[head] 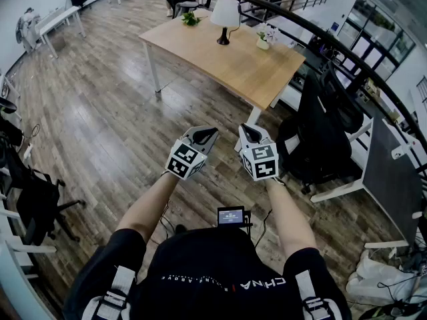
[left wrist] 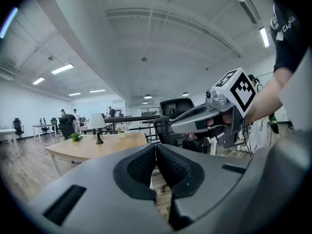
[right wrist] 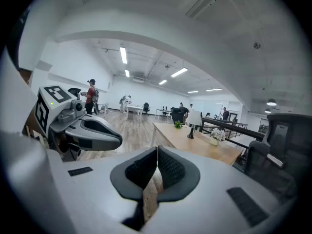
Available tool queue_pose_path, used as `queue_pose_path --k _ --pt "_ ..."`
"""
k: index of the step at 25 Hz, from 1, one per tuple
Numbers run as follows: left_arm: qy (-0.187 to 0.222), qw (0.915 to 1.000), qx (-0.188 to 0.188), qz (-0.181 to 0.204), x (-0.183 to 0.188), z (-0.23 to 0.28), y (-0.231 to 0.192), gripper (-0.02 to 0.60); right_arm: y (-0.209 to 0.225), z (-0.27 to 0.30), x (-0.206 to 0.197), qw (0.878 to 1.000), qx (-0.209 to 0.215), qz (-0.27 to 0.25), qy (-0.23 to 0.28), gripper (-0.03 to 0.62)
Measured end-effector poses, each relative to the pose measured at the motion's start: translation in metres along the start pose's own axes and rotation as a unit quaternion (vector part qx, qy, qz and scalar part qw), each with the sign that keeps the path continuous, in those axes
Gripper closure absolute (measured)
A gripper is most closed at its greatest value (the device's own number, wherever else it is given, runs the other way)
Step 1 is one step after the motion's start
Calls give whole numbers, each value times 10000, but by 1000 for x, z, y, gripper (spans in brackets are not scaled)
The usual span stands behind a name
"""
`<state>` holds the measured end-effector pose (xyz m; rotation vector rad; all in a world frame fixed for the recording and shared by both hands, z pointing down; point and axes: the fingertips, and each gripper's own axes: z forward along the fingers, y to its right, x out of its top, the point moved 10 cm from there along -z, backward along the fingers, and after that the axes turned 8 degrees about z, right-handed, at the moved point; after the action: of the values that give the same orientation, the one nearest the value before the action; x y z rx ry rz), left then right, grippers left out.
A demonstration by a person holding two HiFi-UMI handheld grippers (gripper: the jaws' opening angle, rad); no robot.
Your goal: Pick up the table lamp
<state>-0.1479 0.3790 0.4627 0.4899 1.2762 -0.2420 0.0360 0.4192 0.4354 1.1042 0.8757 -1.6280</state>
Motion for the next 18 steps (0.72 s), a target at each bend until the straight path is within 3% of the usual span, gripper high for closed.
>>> queue_pose_path --k 18 --pt "-43 9997 194 -167 -9 1 -5 561 -5 12 -3 9998 218 21 -33 562"
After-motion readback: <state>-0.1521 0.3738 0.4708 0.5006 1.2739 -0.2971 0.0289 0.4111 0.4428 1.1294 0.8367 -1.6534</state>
